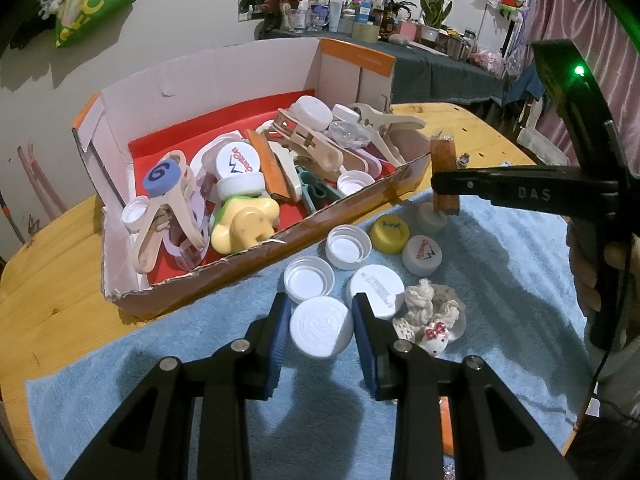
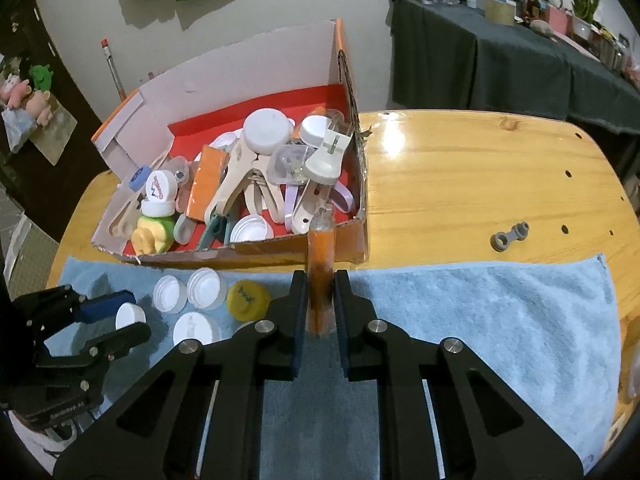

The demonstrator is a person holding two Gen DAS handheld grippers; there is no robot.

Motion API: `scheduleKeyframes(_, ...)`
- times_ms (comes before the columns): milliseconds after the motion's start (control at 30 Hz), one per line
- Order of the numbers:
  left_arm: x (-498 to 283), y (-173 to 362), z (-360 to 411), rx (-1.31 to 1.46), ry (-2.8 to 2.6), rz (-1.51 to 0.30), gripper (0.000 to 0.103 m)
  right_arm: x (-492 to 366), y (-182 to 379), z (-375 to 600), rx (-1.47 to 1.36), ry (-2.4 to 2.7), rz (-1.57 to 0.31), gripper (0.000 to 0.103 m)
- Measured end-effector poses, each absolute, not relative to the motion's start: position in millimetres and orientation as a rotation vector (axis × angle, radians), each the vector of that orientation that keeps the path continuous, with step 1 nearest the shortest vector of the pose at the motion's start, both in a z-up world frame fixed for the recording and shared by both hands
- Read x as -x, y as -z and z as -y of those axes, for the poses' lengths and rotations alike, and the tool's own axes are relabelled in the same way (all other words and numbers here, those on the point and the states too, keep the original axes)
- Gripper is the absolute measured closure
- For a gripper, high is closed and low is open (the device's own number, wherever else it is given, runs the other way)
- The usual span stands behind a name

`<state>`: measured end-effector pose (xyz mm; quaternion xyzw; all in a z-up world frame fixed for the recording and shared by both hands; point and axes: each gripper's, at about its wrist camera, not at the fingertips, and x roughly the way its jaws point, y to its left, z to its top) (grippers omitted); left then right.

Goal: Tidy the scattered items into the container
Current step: 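Grasp a white cap with left tool while right tool grasps the small orange bottle, then lift the cap and orange bottle and carry both over the box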

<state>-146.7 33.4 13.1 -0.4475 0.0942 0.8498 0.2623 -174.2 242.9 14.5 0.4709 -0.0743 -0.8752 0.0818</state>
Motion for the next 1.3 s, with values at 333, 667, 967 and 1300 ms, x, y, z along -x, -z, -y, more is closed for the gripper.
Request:
scheduleKeyframes(333, 147, -13, -32, 1.208, -2.305, -0.246, 0.069, 174, -15, -236, -1.351, 2.642, 0.164, 0.092)
scheduleKeyframes(667, 151, -13, -32, 1.209, -2.308, -0.228, 0.069, 167, -27, -237, -1.282, 2.658, 0.169, 0.092)
scheduleKeyframes(967, 153, -24, -30, 1.183, -2.341, -0.189, 0.069, 158, -43, -230, -1.225, 2.648, 0.15, 0.092)
scheduleKeyframes(1300, 156, -43, -30, 1.135, -2.419, -0.159, 0.069, 153, -63, -220, -1.161, 2.627, 0.1, 0.092)
